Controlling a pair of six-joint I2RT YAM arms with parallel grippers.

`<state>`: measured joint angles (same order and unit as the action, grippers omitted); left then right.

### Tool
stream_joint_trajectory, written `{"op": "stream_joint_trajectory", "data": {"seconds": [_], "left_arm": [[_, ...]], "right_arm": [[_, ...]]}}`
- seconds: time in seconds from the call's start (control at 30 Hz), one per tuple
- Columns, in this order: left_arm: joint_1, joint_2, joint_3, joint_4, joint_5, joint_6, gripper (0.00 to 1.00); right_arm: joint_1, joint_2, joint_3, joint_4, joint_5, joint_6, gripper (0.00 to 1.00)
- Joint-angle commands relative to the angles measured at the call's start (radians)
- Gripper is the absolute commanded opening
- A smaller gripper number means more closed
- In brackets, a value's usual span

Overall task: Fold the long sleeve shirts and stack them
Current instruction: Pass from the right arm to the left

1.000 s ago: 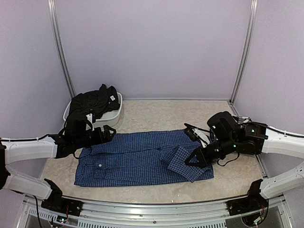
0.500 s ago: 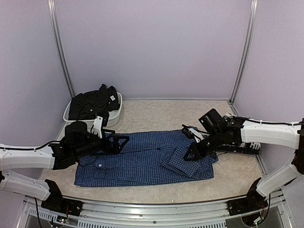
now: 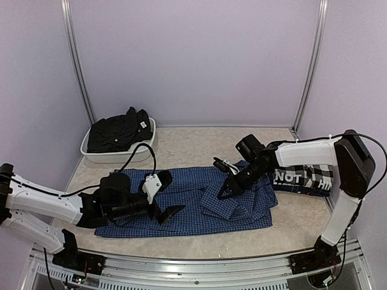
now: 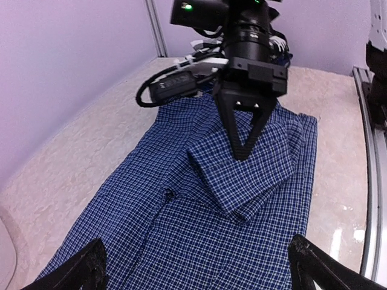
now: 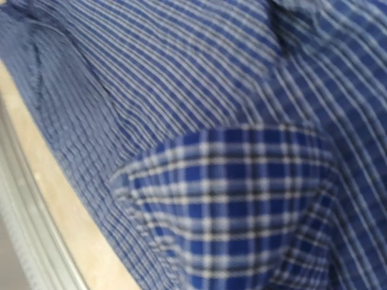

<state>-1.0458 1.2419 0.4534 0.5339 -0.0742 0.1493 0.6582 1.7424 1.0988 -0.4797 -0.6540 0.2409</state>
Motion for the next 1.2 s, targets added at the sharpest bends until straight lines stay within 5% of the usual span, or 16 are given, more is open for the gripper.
{"op": "stream_joint_trajectory", "data": {"seconds": [0.0, 0.6, 1.17], "left_arm": [[-0.072, 0.071, 0.05, 0.06, -0.064, 0.234, 0.99], [-0.184, 0.282, 0.067, 0.136, -0.271, 0.741, 0.99], [-0.22, 0.466, 0.147, 0.289, -0.315, 0.951, 0.91]], "right_arm": [[-0.013, 0.084, 0.062, 0.039, -0.207, -0.048, 0.0], [-0.013, 0.07, -0.047, 0.119, -0.454, 0.033, 0.0], [-0.011, 0.055, -0.073, 0.162, -0.494, 0.096, 0.0]]}}
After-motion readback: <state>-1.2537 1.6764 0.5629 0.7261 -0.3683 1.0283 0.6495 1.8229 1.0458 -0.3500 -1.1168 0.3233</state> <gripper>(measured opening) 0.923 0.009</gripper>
